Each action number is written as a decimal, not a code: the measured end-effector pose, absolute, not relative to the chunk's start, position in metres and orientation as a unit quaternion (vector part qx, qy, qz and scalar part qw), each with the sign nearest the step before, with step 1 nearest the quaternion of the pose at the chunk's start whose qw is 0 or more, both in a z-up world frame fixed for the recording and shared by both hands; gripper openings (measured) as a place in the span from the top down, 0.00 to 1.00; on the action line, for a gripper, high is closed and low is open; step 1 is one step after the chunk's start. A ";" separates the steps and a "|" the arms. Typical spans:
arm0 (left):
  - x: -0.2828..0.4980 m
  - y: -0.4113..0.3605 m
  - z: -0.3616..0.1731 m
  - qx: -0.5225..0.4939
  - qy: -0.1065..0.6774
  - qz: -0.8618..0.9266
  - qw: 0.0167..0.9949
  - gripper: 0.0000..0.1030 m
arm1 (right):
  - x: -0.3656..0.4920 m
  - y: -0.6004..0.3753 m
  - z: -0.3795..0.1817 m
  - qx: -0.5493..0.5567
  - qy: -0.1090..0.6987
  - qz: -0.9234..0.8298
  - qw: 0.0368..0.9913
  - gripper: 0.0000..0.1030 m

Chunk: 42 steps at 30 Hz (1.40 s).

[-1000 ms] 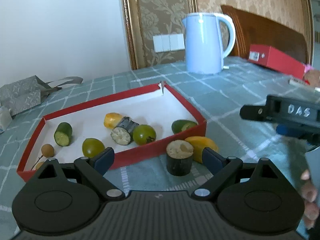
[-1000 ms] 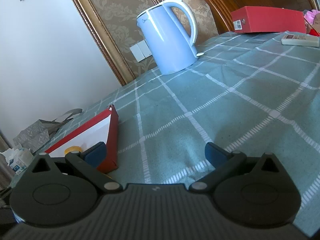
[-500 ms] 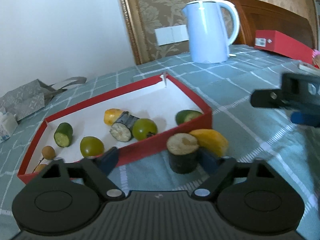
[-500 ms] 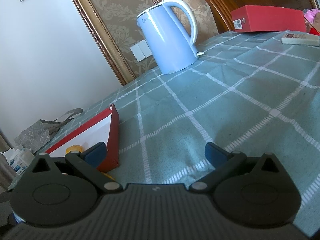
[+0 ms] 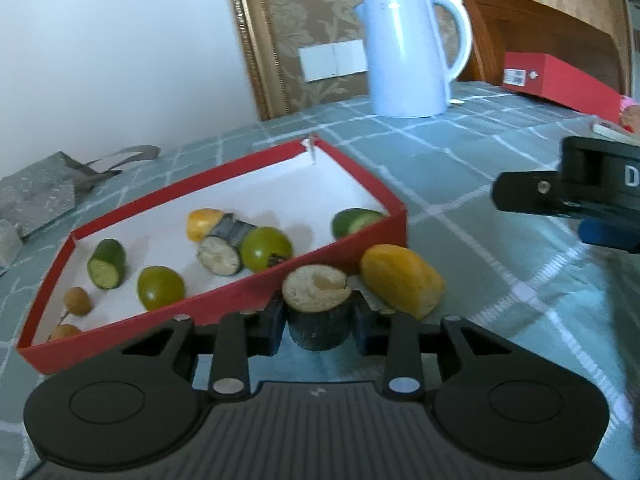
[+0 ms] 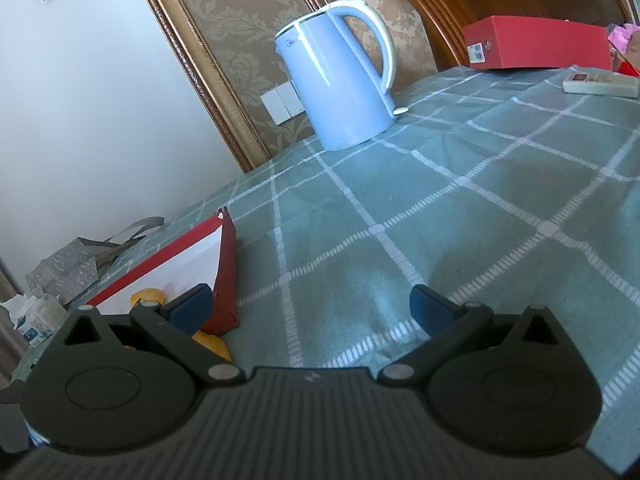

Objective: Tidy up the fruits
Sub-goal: 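Lower the left gripper onto the black-skinned taro chunk and close on it, then lower the right gripper onto the yellow mango chunk and close while the left holds the taro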

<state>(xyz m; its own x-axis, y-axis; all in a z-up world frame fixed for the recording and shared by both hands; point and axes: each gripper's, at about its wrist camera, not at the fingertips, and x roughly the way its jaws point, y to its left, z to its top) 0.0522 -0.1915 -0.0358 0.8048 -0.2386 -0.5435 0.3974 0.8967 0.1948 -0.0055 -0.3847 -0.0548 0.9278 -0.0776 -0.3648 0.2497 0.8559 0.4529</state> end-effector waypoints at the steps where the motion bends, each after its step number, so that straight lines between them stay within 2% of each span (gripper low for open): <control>1: 0.052 -0.190 -0.036 0.150 0.262 -0.169 0.938 0.69 | -0.005 -0.384 -0.055 0.254 0.170 -0.086 0.948 0.00; 17: 0.042 -0.117 -0.032 0.107 0.256 -0.119 0.953 0.68 | 0.000 -0.378 -0.053 0.231 0.187 -0.070 0.952 0.00; 29: 0.066 -0.036 -0.032 0.025 0.287 -0.068 0.955 0.68 | 0.020 -0.339 -0.049 0.137 0.248 -0.032 0.958 0.00; 36: 0.069 -0.024 -0.032 -0.001 0.288 -0.064 0.955 0.68 | 0.050 -0.304 -0.050 0.040 0.299 -0.036 0.953 0.00; 42: 0.071 -0.020 -0.032 -0.018 0.288 -0.070 0.955 0.68 | 0.063 -0.289 -0.051 0.010 0.315 -0.048 0.948 0.00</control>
<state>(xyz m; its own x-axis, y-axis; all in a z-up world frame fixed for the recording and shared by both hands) 0.0708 -0.0195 -0.0323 0.8241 -0.1446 -0.5477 0.1243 0.9895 -0.0741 0.0634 -0.2889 -0.0509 0.7972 -0.0842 -0.5978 0.0964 0.9953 -0.0115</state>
